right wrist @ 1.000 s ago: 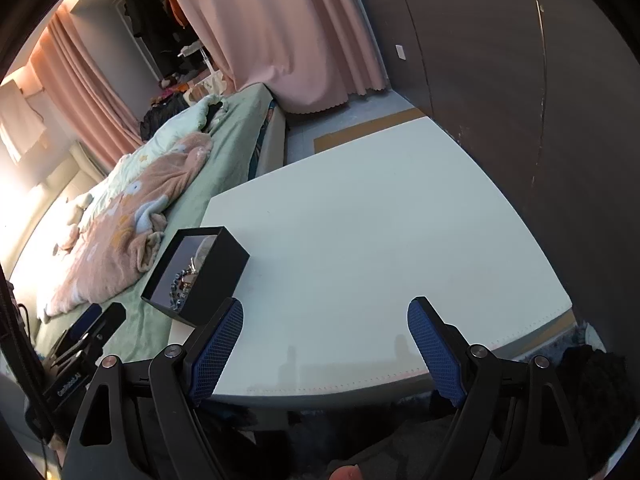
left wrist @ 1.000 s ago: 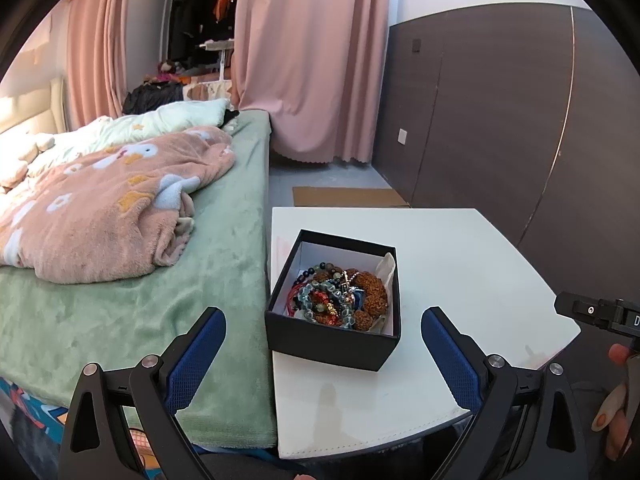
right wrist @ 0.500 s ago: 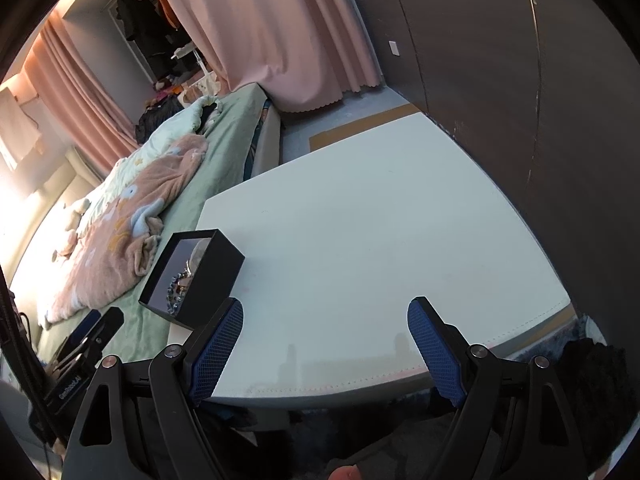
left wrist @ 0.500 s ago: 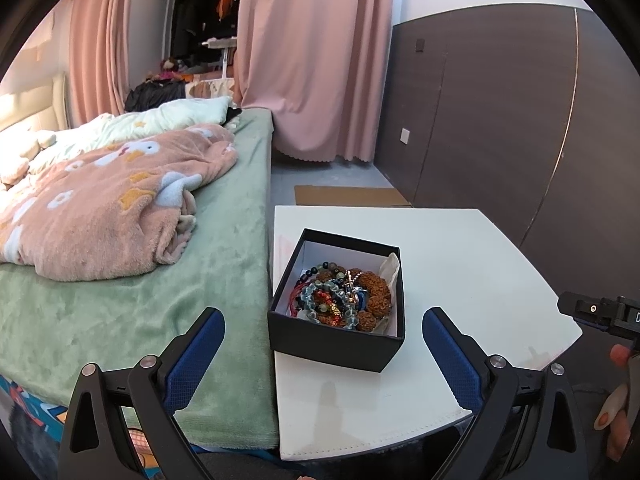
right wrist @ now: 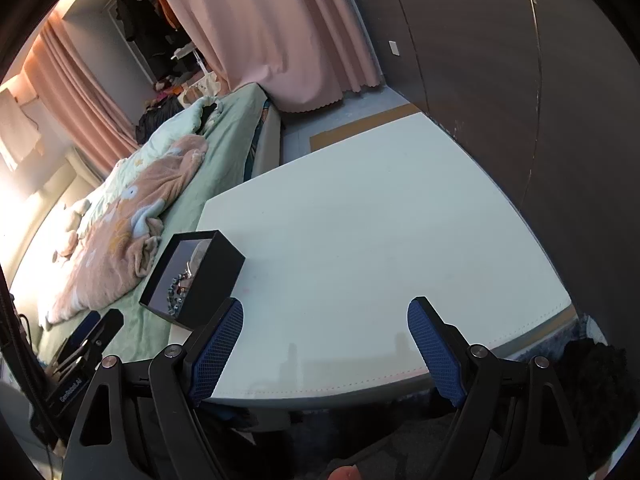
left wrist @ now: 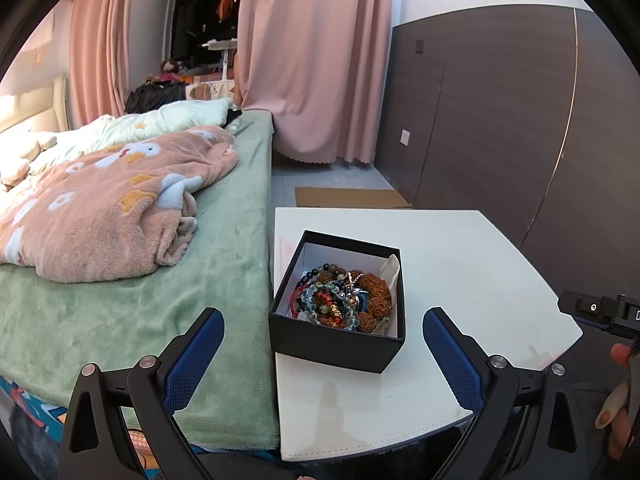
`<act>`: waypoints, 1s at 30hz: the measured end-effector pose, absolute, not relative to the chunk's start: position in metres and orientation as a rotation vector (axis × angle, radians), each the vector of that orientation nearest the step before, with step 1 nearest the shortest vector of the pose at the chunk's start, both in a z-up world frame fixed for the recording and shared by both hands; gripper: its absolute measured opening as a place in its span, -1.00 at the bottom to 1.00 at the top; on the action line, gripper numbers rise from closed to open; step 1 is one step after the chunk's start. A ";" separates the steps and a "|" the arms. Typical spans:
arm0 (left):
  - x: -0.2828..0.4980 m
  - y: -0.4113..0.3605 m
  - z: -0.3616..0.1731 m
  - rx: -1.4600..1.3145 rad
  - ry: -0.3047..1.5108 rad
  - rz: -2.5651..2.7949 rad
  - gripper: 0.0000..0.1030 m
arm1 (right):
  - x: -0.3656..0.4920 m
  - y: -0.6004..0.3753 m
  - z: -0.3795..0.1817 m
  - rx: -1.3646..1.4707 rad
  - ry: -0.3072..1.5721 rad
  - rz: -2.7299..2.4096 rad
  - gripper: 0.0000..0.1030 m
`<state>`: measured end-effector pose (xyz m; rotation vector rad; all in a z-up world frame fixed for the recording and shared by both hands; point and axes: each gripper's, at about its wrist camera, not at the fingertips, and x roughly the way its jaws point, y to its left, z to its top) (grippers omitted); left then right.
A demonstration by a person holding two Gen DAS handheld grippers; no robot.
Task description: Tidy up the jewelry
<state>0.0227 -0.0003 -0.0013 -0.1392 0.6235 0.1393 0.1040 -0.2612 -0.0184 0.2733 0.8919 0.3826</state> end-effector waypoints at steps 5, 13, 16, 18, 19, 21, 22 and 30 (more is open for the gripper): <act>0.021 -0.002 0.001 -0.130 0.609 0.136 0.94 | 0.104 -0.261 -0.018 0.260 0.889 0.373 0.65; 0.017 -0.002 0.004 -0.133 0.586 0.135 0.94 | 0.103 -0.259 -0.015 0.256 0.884 0.369 0.65; 0.018 -0.004 0.004 -0.125 0.587 0.141 0.94 | 0.103 -0.260 -0.015 0.266 0.887 0.371 0.65; 0.019 -0.004 0.004 -0.120 0.590 0.149 0.94 | 0.103 -0.261 -0.015 0.265 0.887 0.369 0.65; 0.019 -0.004 0.004 -0.120 0.590 0.151 0.94 | 0.103 -0.260 -0.015 0.263 0.887 0.368 0.65; 0.018 -0.003 0.004 -0.122 0.588 0.152 0.94 | 0.103 -0.260 -0.015 0.258 0.886 0.369 0.65; 0.018 -0.003 0.004 -0.124 0.586 0.151 0.94 | 0.103 -0.260 -0.015 0.254 0.886 0.368 0.65; 0.018 0.000 0.004 -0.138 0.575 0.159 0.94 | 0.103 -0.258 -0.015 0.250 0.890 0.367 0.65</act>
